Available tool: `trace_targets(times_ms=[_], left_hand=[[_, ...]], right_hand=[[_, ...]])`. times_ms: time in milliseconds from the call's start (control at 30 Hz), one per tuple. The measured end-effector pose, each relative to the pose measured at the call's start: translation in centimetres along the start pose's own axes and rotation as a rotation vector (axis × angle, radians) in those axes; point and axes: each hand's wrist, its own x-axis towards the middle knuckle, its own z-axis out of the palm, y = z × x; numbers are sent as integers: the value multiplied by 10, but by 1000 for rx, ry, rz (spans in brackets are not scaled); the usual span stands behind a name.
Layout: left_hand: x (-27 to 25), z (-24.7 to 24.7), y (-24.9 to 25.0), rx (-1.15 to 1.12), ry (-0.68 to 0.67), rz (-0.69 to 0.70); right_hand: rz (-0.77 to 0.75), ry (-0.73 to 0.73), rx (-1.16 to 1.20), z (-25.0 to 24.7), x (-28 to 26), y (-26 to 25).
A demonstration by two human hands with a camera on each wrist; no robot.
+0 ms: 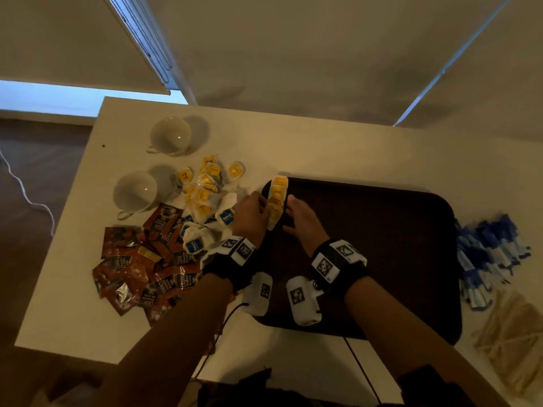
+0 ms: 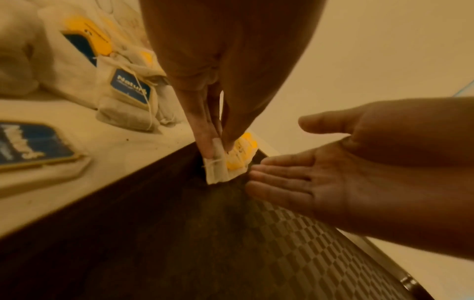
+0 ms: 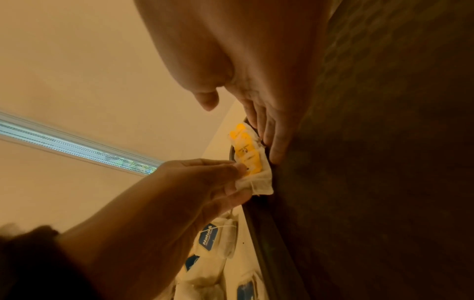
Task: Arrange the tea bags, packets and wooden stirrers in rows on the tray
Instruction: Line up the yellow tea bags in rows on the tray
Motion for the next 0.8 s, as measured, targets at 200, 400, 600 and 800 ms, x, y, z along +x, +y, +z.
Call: trace_targets(times_ms=[200,400,600,800], left_hand=[[-1,8,-5,-98,77,-136],[-4,6,1,-166,109,-256],[-9,-6,4,-90,48,-269],[-11,-57,-10,-223,214,-139]], right_hand=[[-36,4,87,11,12,-6],[-30,51,14,7,18,-8],[9,13,-35,9,14,-5],[-10,-11,-95,-10,-5,-2]])
